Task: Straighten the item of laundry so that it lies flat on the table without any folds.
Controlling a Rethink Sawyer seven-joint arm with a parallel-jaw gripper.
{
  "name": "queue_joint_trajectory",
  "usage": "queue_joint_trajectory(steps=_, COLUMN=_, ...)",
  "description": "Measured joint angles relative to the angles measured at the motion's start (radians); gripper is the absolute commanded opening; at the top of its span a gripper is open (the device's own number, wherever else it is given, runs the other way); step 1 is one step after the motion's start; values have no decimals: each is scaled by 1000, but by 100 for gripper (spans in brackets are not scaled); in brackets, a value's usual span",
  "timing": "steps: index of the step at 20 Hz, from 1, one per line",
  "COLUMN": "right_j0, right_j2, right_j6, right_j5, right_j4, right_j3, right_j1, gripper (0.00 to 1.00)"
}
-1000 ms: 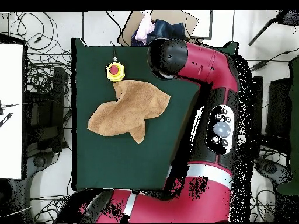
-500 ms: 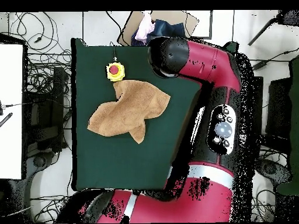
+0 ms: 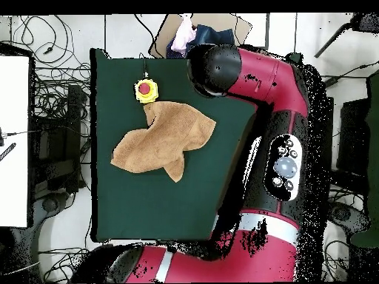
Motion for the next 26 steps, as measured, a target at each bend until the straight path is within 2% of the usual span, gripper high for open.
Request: queue_joint_trajectory(steps=26, right_j0=0, right_j2=0, right_j6=0, right_j5=-1, right_j4=0, right_j3=2, right_j1=12, gripper=100)
